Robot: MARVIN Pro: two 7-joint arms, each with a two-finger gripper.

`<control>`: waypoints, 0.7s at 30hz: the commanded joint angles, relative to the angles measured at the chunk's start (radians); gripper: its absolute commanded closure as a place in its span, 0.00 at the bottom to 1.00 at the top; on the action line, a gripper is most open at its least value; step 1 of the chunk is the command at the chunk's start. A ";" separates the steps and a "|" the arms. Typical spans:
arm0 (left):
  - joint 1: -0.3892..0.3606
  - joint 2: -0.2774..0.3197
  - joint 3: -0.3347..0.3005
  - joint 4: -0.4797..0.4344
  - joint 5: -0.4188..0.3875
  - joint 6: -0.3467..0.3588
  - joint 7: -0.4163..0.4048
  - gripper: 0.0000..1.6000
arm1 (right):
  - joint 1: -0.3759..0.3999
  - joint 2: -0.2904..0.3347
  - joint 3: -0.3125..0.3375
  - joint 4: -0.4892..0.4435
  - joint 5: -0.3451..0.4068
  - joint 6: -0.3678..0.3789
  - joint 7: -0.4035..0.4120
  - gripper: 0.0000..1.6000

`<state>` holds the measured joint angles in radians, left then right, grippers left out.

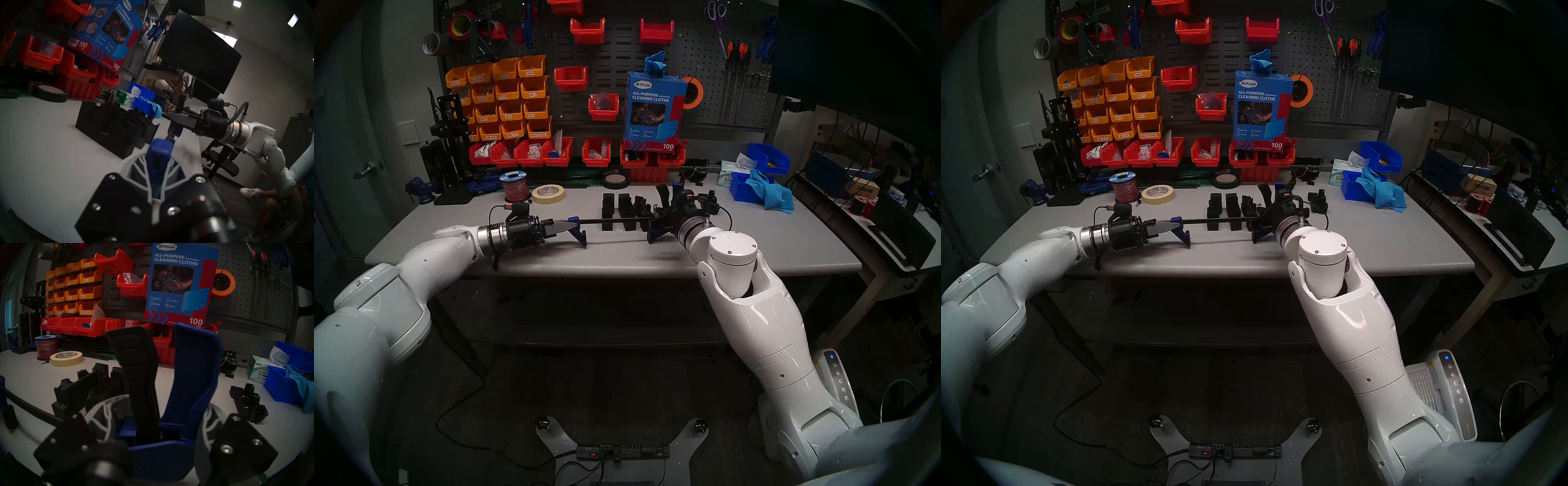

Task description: Clamp the two 3D printed pieces together with the clamp

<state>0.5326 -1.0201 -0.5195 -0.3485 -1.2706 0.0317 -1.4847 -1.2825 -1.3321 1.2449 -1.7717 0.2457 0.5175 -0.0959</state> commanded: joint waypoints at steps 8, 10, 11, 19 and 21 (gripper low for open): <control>-0.081 -0.031 -0.023 0.025 -0.008 -0.021 0.001 1.00 | 0.028 -0.002 0.007 -0.047 0.001 -0.021 0.010 1.00; -0.086 -0.032 -0.026 0.028 -0.009 -0.025 0.001 1.00 | 0.031 -0.002 0.007 -0.049 0.000 -0.024 0.011 1.00; -0.089 -0.034 -0.027 0.031 -0.008 -0.028 0.001 1.00 | 0.034 -0.002 0.007 -0.049 0.000 -0.026 0.012 1.00; -0.115 -0.045 -0.033 0.054 -0.007 -0.040 0.001 1.00 | 0.056 -0.007 0.009 -0.045 0.000 -0.038 0.012 1.00; -0.119 -0.050 -0.034 0.061 -0.006 -0.041 0.001 1.00 | 0.062 -0.009 0.008 -0.042 -0.001 -0.040 0.012 1.00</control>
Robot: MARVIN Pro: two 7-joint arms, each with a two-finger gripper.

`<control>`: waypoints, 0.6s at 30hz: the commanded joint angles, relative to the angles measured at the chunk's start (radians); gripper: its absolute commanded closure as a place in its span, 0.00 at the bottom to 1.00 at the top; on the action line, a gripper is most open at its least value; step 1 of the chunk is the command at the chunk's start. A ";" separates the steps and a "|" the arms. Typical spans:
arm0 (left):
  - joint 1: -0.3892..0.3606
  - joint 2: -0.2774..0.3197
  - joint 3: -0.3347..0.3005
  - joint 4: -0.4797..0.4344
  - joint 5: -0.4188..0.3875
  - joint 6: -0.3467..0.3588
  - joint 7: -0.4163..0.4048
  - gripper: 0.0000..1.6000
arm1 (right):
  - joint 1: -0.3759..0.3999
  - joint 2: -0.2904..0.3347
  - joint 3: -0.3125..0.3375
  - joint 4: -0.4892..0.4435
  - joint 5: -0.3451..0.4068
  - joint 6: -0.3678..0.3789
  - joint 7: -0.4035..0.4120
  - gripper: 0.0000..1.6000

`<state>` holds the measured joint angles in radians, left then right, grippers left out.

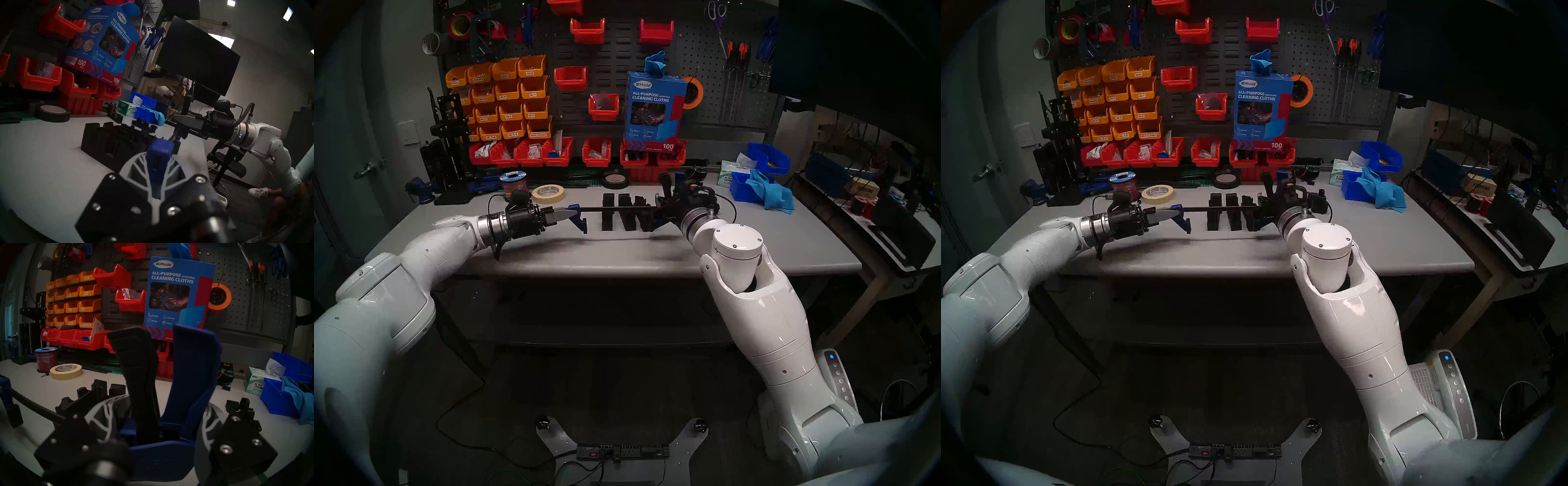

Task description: Clamp the two 3D printed pieces together with the clamp

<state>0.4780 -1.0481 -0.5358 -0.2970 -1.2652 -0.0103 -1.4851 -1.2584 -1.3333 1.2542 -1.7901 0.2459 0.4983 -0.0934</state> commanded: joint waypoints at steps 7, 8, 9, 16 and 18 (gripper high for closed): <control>-0.075 -0.031 -0.021 0.018 -0.013 0.004 0.002 1.00 | 0.048 -0.010 0.003 -0.037 0.002 -0.028 0.008 1.00; -0.075 -0.030 -0.023 0.016 -0.014 0.006 0.002 1.00 | 0.047 -0.009 0.005 -0.044 0.002 -0.029 0.007 1.00; -0.076 -0.028 -0.024 0.013 -0.015 0.007 0.002 1.00 | 0.047 -0.007 0.006 -0.050 0.001 -0.029 0.006 1.00; -0.079 -0.013 -0.033 -0.015 -0.018 0.018 0.002 1.00 | 0.039 -0.001 0.019 -0.084 -0.004 -0.032 -0.002 1.00; -0.079 -0.010 -0.035 -0.020 -0.019 0.020 0.002 1.00 | 0.038 -0.001 0.021 -0.089 -0.005 -0.034 -0.003 1.00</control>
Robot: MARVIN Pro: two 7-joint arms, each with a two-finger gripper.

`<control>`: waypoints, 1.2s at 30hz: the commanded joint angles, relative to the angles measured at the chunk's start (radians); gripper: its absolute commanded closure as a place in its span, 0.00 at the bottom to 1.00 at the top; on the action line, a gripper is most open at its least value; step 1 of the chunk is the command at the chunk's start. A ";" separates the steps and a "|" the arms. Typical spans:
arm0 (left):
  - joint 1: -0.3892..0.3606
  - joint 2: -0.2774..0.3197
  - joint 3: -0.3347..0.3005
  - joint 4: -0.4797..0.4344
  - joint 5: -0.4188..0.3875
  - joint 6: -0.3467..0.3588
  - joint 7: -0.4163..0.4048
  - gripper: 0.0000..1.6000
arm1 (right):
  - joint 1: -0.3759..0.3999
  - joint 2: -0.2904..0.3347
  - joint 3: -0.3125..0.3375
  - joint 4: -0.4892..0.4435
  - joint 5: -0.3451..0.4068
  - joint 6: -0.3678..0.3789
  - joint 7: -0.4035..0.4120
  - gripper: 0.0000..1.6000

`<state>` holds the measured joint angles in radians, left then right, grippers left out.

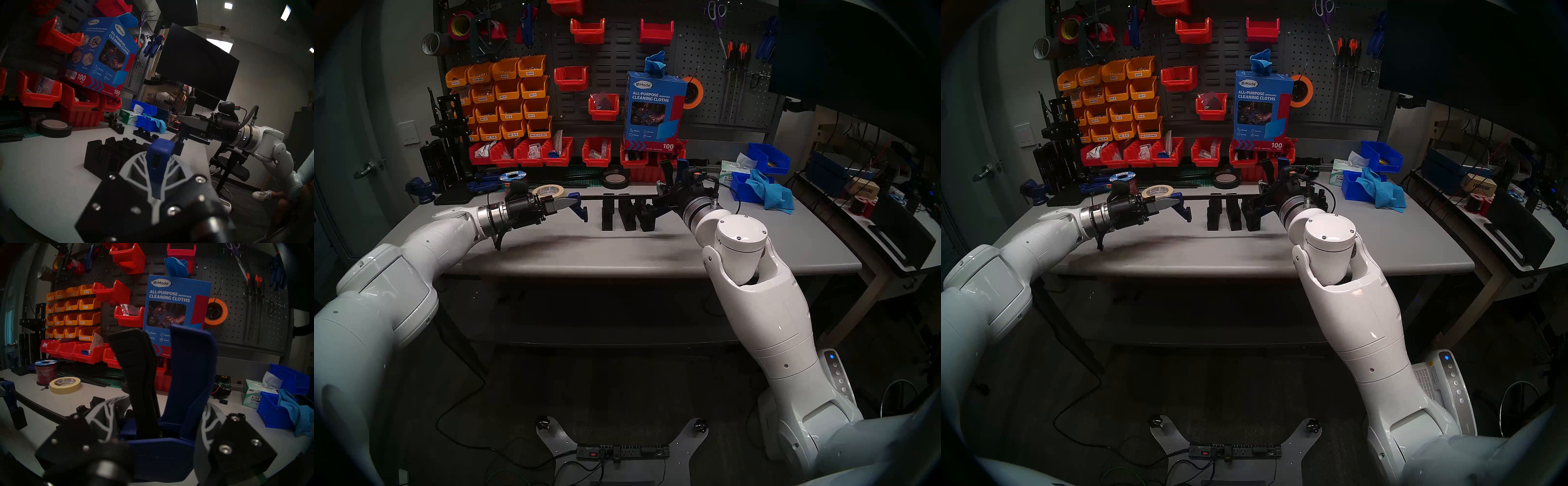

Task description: Clamp the two 3D printed pieces together with the clamp

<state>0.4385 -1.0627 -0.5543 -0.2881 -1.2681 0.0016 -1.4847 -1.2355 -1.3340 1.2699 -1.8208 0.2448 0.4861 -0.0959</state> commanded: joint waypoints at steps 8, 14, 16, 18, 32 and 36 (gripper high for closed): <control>-0.033 0.010 -0.024 -0.044 -0.017 0.019 0.001 1.00 | 0.005 0.000 0.010 -0.070 -0.010 -0.030 -0.001 1.00; -0.025 0.011 -0.030 -0.048 -0.018 0.024 0.001 1.00 | -0.004 0.001 0.012 -0.075 -0.015 -0.038 0.003 1.00; -0.024 0.012 -0.032 -0.049 -0.018 0.025 0.001 1.00 | -0.008 -0.002 0.014 -0.075 -0.014 -0.044 0.002 1.00; -0.023 0.012 -0.033 -0.050 -0.017 0.026 0.001 1.00 | -0.008 -0.003 0.015 -0.075 -0.015 -0.045 0.002 1.00; -0.020 0.015 -0.039 -0.057 -0.014 0.028 0.001 1.00 | -0.010 -0.006 0.017 -0.075 -0.020 -0.048 0.006 1.00; -0.019 0.015 -0.040 -0.058 -0.013 0.029 0.001 1.00 | -0.011 -0.006 0.018 -0.075 -0.021 -0.048 0.006 1.00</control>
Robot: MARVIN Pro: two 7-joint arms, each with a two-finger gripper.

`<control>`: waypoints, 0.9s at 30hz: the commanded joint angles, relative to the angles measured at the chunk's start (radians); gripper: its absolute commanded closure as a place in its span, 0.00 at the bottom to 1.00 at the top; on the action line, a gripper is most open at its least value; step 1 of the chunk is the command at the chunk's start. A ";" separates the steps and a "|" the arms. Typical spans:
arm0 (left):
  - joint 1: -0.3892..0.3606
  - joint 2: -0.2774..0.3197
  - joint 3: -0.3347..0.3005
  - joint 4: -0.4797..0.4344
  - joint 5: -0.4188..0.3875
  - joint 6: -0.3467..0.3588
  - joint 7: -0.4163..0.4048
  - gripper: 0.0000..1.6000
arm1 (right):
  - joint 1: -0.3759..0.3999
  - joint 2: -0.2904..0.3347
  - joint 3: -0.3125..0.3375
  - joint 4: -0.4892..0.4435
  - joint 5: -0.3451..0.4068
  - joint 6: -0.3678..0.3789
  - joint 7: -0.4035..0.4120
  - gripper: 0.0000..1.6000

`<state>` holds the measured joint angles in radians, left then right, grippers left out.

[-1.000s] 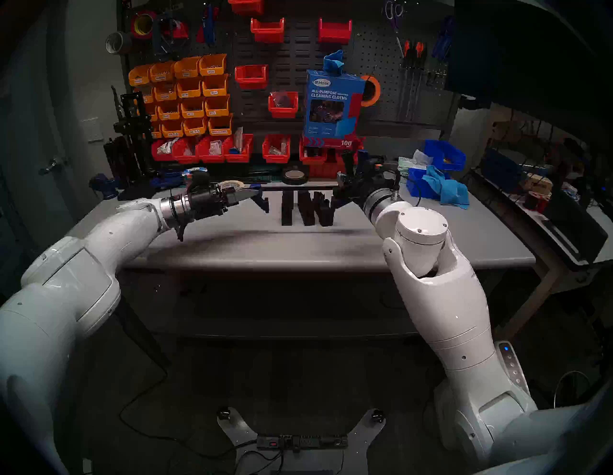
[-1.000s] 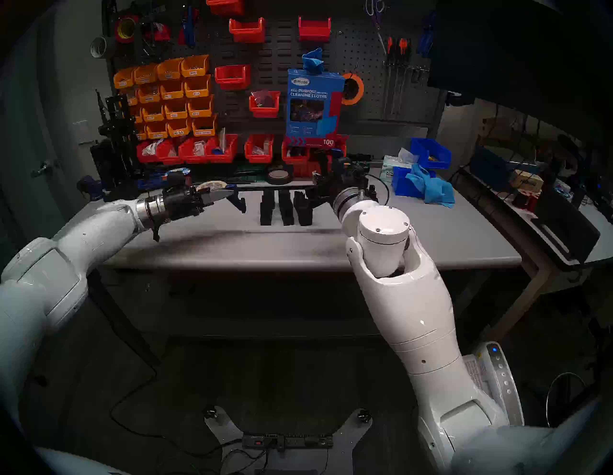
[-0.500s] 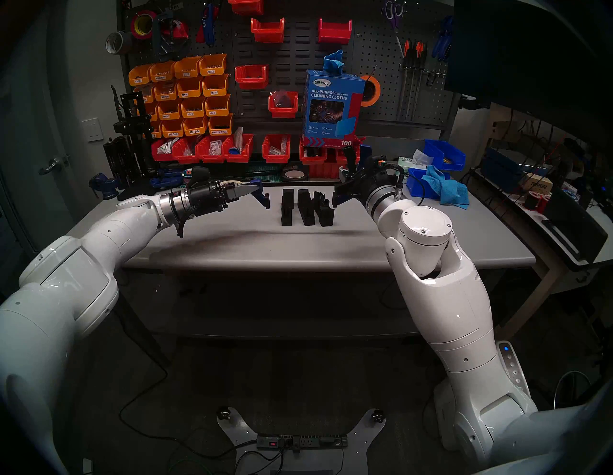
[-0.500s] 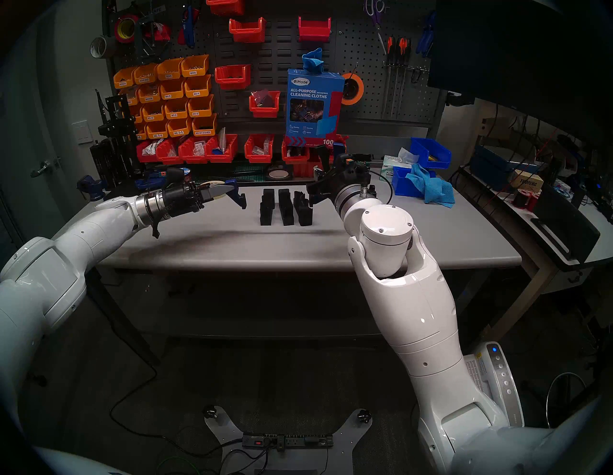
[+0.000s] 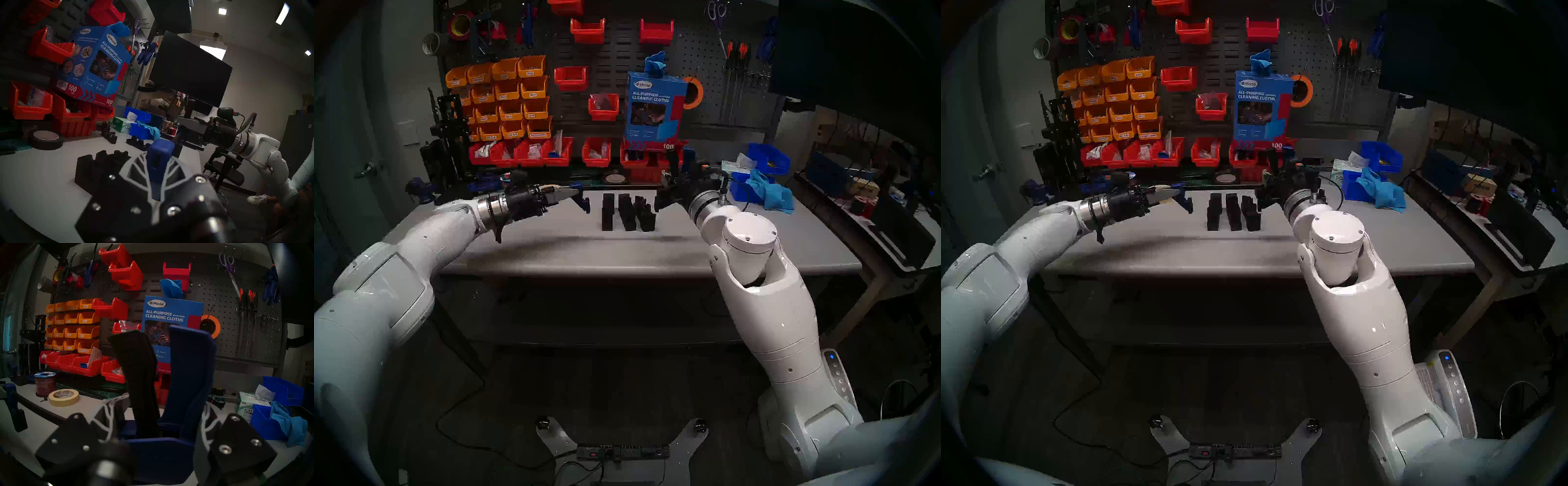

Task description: Clamp the two 3D printed pieces together with the clamp

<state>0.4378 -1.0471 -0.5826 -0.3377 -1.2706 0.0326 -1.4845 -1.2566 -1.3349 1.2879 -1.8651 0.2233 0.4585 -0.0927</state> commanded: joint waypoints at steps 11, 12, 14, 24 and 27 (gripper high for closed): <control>-0.017 0.001 -0.014 -0.011 -0.009 -0.001 0.001 1.00 | 0.010 -0.007 0.001 -0.031 -0.001 -0.020 0.005 1.00; -0.017 0.001 -0.014 -0.012 -0.009 -0.001 0.001 1.00 | 0.010 -0.007 0.001 -0.031 -0.001 -0.020 0.005 1.00; -0.017 0.001 -0.015 -0.012 -0.009 -0.001 0.001 1.00 | 0.010 -0.008 0.001 -0.031 -0.002 -0.020 0.005 1.00; -0.058 0.016 -0.011 0.026 0.010 -0.018 0.001 1.00 | 0.068 -0.068 -0.063 0.014 -0.039 -0.032 -0.023 1.00; -0.076 0.014 -0.013 0.048 0.011 -0.016 0.001 1.00 | 0.091 -0.085 -0.085 0.037 -0.051 -0.036 -0.035 1.00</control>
<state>0.4281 -1.0319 -0.5860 -0.3216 -1.2597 0.0161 -1.4844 -1.2389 -1.3637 1.2550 -1.8462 0.1932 0.4507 -0.1155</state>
